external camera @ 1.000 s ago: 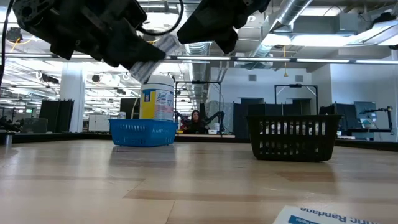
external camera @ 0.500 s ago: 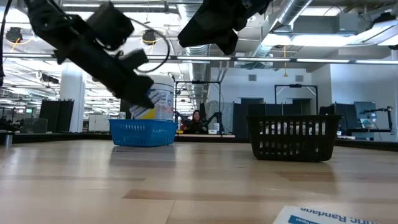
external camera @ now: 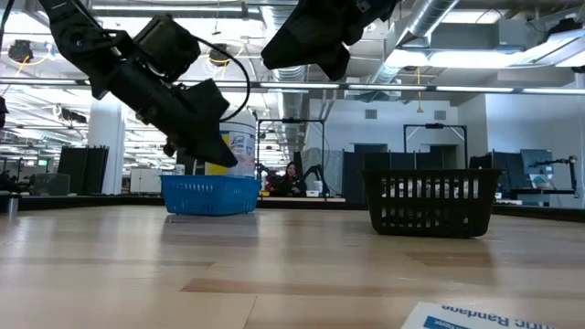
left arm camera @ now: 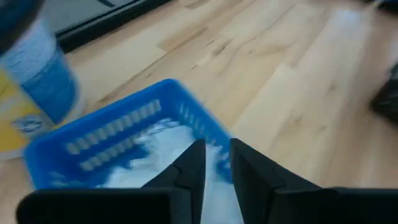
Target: Pick & Place First Aid Supplies
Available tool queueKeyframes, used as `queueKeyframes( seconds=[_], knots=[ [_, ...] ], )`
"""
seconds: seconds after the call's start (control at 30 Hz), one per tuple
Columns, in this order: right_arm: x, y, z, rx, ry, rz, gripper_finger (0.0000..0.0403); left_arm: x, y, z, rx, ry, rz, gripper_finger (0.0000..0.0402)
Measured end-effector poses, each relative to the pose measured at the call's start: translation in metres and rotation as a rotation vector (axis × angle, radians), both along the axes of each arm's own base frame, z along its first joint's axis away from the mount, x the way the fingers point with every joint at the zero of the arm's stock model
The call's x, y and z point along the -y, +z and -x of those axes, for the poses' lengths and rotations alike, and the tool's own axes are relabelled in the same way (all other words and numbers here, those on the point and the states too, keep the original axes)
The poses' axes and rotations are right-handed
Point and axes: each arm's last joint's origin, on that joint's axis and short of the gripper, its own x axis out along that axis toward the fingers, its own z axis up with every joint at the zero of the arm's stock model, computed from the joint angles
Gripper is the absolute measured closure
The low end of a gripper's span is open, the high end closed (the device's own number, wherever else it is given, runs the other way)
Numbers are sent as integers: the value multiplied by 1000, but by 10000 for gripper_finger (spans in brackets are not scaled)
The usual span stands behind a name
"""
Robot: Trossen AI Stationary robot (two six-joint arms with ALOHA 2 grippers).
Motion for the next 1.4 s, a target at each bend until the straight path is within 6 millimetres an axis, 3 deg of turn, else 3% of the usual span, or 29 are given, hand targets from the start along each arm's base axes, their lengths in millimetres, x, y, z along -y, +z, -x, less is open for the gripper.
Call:
queueKeyframes(
  seconds=[0.4, 0.63, 0.87, 1.0, 1.17, 1.4],
  knots=[
    [-1, 0, 0, 5, 6, 3, 351, 46, 26, -13, 298, -517, 103, 326],
    [11, 6, -6, 89, 80, 150, 351, 52, 27, -13, 293, -559, 59, 326],
    [22, 11, -11, 135, 102, 81, 352, 52, 27, -13, 293, -559, 54, 326],
    [8, 9, -8, 103, 172, -29, 337, 52, 27, -13, 293, -559, 54, 326],
    [-25, 6, 9, -119, 182, -117, 304, 52, 27, -13, 294, -559, 54, 326],
    [-56, -20, 60, -680, -172, -353, 263, 52, 27, -13, 295, -558, 56, 326]
  ],
)
